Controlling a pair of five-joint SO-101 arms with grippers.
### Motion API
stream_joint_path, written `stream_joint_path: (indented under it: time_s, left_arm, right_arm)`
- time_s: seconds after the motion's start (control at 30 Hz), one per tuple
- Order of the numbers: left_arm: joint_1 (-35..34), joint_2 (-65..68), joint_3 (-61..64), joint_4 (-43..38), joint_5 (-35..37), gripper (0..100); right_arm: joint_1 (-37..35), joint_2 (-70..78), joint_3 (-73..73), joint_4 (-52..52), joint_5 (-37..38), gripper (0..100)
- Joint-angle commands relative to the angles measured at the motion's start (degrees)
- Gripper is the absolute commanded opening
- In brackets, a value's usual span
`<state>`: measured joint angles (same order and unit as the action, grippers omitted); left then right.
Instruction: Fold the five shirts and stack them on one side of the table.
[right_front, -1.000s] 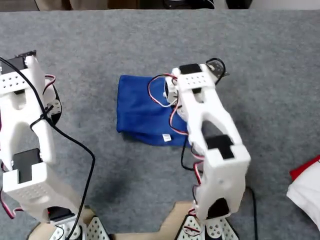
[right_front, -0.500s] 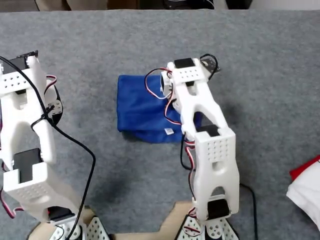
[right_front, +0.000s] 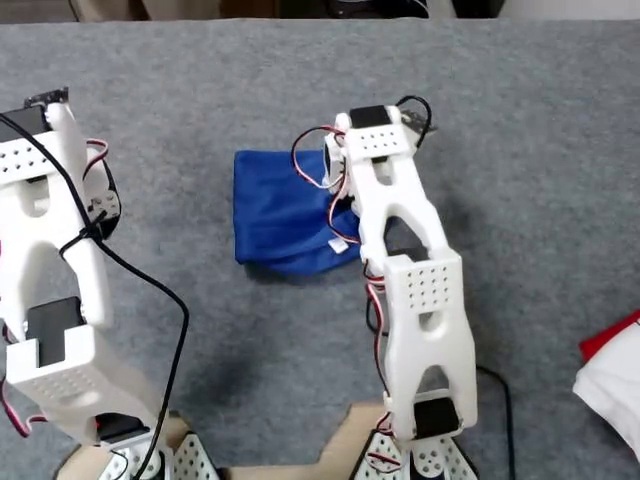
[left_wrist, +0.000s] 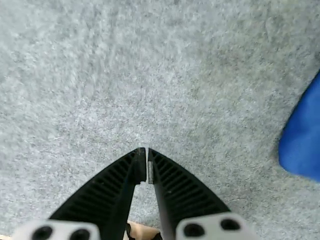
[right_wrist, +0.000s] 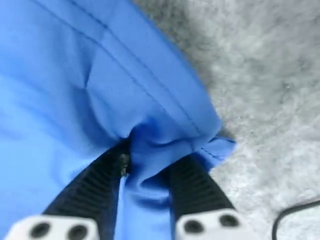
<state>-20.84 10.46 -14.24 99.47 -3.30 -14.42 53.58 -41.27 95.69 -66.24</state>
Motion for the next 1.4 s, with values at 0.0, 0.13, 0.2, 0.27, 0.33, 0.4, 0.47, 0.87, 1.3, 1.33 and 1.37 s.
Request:
stream_joint_path:
  time_s: [0.0,0.13,0.2,0.27,0.33,0.4,0.47,0.87,1.3,1.33,1.37]
  left_arm:
    - [0.44,-3.21,-2.99,0.88,-0.26,3]
    - [0.44,-3.21,-2.99,0.88,-0.26,3]
    - [0.44,-3.21,-3.16,0.88,-0.26,3]
    - [0.44,-3.21,-3.25,0.88,-0.26,3]
    - [0.44,-3.21,-3.25,0.88,-0.26,3]
    - [0.44,-3.21,-3.25,0.88,-0.35,3]
    - [0.44,-3.21,-3.25,0.88,-0.35,3]
    - [0.53,-3.21,-6.42,0.88,-0.35,3]
    - [0.44,-3.21,-7.56,0.88,-0.35,3]
    - [0.53,-3.21,-7.56,0.88,-0.35,3]
    - [0.53,-3.21,-7.56,0.88,-0.35,3]
  right_arm:
    - [2.07,0.66,-8.40,4.04,1.05,0.4]
    - [7.43,0.66,-16.48,6.59,5.89,0.4]
    - [10.59,0.66,-17.45,6.59,9.41,0.4]
    - [12.97,0.57,-17.45,6.59,12.92,0.4]
    - [15.43,0.40,-17.54,6.68,15.21,0.4]
    - [18.24,-1.36,-17.36,6.68,16.62,0.4]
    - [20.97,-4.26,-16.22,6.68,18.81,0.4]
    - [34.15,-31.69,3.03,6.68,28.84,0.4]
    - [65.10,-44.44,5.93,6.51,45.01,0.4]
    - [67.74,-44.53,5.93,6.51,46.33,0.4]
    - [70.20,-44.62,5.93,6.42,47.65,0.4]
